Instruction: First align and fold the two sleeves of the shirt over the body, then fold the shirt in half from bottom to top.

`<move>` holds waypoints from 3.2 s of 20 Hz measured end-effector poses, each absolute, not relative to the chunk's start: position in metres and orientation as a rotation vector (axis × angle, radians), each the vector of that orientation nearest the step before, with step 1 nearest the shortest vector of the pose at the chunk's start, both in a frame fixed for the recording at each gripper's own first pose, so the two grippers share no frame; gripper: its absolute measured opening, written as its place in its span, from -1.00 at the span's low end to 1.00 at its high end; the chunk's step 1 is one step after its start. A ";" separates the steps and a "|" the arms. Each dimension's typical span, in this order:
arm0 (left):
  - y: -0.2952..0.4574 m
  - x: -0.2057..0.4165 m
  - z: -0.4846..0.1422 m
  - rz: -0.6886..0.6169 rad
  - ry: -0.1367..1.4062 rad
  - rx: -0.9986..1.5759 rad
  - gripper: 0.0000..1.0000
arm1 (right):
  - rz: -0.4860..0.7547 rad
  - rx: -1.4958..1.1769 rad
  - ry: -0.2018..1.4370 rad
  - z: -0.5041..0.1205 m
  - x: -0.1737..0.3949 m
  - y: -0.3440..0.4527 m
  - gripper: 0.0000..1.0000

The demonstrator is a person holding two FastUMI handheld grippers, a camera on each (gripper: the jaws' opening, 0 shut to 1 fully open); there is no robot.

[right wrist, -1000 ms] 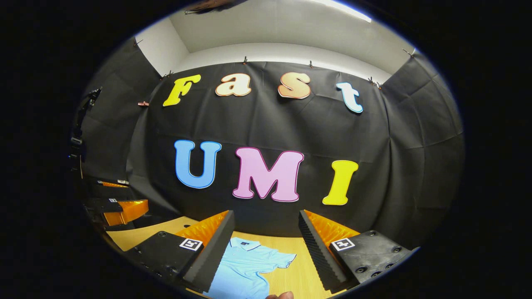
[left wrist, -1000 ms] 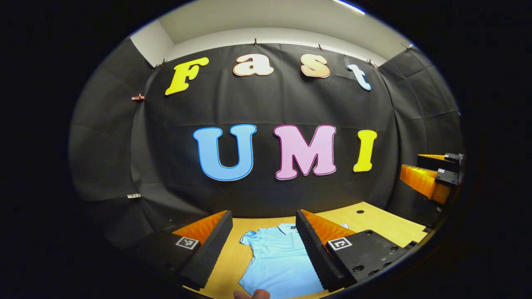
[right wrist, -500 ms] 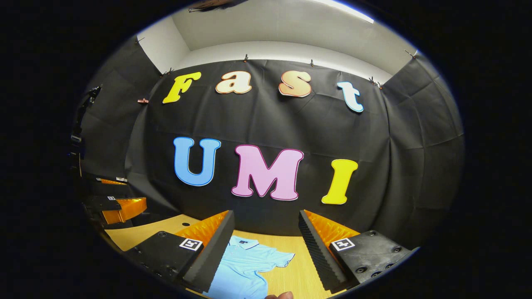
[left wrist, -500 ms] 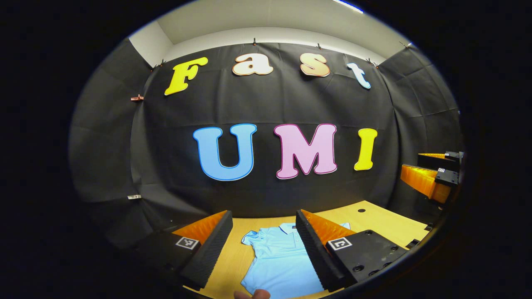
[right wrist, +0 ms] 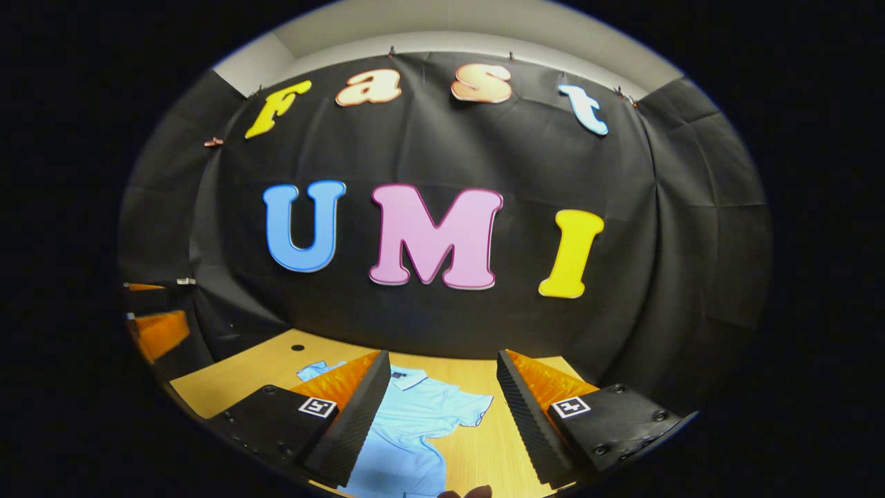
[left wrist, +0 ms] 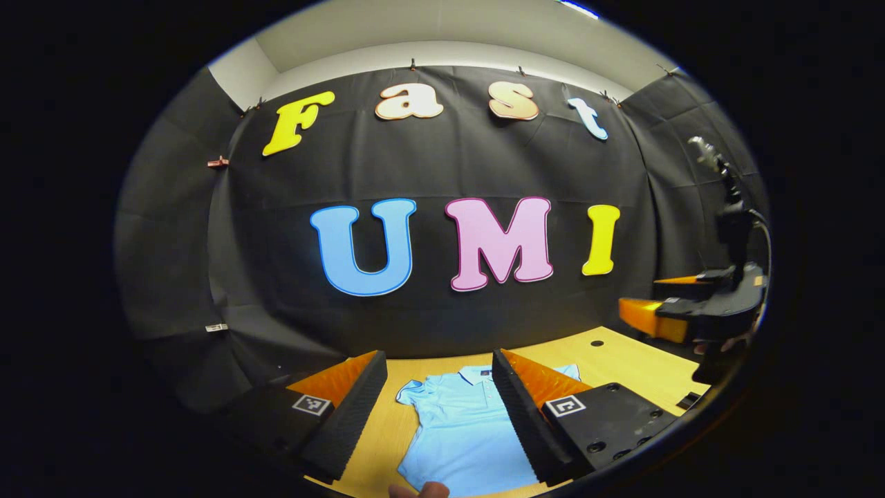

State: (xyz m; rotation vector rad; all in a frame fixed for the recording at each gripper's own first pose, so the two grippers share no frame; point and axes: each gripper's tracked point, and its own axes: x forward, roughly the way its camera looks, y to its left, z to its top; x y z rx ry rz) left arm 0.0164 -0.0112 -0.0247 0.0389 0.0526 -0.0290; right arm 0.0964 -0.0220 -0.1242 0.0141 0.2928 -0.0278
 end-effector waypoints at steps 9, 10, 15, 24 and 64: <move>-0.021 0.043 -0.045 -0.025 0.104 0.049 0.94 | -0.163 0.091 0.786 -0.352 0.198 -0.093 0.94; -0.022 0.046 -0.047 -0.020 0.112 0.054 0.94 | -0.174 0.105 0.826 -0.374 0.204 -0.098 0.94; -0.024 0.063 -0.060 0.004 0.150 0.057 0.94 | -0.214 0.204 1.029 -0.460 0.212 -0.105 0.94; -0.024 0.078 -0.075 0.038 0.201 0.051 0.95 | -0.199 0.189 1.157 -0.517 0.227 -0.097 0.92; 0.049 0.034 -0.109 0.229 0.263 -0.006 0.96 | 0.348 0.098 0.993 -0.461 0.247 0.155 -0.90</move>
